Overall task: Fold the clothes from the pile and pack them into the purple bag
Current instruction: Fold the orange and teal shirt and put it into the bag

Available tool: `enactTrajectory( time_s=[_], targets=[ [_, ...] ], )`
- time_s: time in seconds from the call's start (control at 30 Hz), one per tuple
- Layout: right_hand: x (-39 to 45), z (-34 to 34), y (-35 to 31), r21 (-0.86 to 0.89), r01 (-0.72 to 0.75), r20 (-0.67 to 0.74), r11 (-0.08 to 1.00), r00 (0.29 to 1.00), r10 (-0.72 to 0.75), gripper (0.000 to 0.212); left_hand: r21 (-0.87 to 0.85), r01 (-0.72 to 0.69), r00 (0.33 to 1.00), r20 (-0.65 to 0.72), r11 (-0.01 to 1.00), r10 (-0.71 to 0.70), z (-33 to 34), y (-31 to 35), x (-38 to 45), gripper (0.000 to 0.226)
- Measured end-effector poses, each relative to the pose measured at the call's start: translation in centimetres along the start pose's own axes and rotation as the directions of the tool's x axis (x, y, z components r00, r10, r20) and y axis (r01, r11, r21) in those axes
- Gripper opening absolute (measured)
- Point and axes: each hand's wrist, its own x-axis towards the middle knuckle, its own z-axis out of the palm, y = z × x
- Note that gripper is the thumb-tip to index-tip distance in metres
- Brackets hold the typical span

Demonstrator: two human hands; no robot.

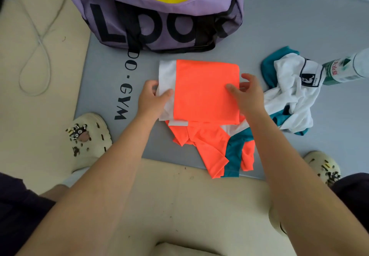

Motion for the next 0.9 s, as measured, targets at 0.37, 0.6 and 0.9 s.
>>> enactTrajectory(
  time_s=[0.37, 0.6, 0.9],
  targets=[
    [-6.1, 0.0, 2.9, -0.168, -0.169, -0.039, 0.971, 0.986, 0.165, 0.047, -0.146, 0.433, 0.897, -0.021, 0.889, -0.441, 0.5, -2.8, -5.6, 0.035],
    [-9.8, 2.0, 1.4, 0.161, -0.329, 0.086, 0.93, 0.944, 0.319, 0.041, -0.424, 0.321, 0.923, -0.058, 0.847, -0.379, 0.5, -1.6, -7.0, 0.013],
    [-9.8, 5.5, -0.4, 0.569, -0.55, 0.262, 0.612, 0.826, 0.499, 0.027, -0.439, 0.39, 0.919, 0.242, 0.81, -0.311, 0.0, -1.7, -7.7, 0.012]
  ],
)
